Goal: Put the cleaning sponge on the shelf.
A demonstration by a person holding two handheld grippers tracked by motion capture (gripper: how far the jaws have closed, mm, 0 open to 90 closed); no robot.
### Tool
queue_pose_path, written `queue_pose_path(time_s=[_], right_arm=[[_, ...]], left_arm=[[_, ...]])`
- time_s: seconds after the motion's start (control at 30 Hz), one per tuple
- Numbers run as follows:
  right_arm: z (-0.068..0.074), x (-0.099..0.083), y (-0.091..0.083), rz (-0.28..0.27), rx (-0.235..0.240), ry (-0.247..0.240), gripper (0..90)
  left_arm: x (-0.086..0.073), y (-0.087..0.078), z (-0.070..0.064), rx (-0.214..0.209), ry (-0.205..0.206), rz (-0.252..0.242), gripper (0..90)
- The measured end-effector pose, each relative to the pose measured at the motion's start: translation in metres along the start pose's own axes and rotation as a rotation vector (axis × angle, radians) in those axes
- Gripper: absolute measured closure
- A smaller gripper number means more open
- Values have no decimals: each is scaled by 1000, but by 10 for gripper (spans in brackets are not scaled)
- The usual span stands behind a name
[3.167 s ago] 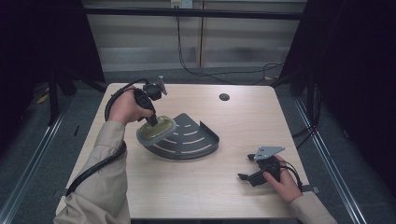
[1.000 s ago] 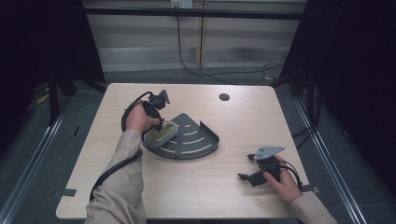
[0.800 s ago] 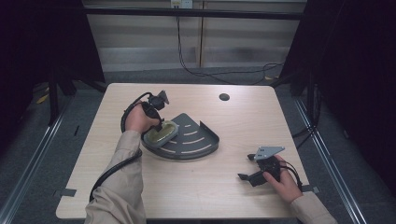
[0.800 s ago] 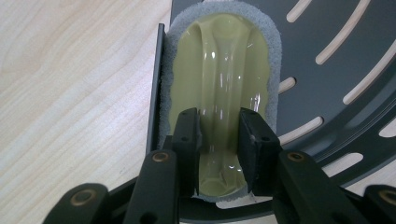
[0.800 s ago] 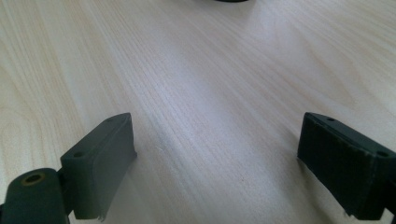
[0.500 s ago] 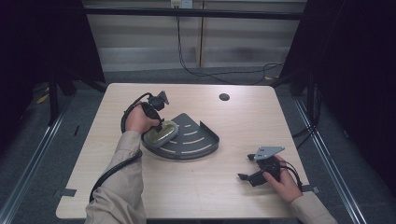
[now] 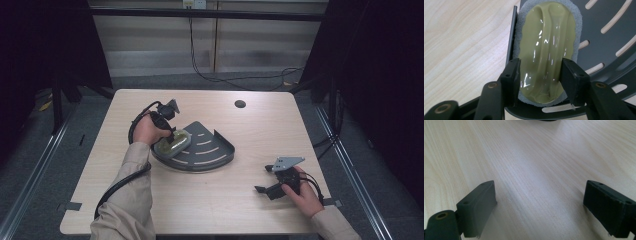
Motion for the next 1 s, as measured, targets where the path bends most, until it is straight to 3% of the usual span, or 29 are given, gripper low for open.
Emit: queue_pose_path(time_s=[0.57, 1.0], right_arm=[[0, 0, 0, 0, 0, 0, 106], [0, 0, 0, 0, 0, -1, 106]], left_arm=[[1, -8, 0, 1, -21, -37, 280], [-6, -22, 0, 4, -34, -66, 220]])
Point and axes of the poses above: each handheld gripper's, and its own axes: y roughly forward along the jaws, x roughly out of its top, z roughly to its left, the point moved 7 cm from there along y, roughly forward along the jaws, and after that the axes turned 8 degrees about y, right-handed, at the moved point
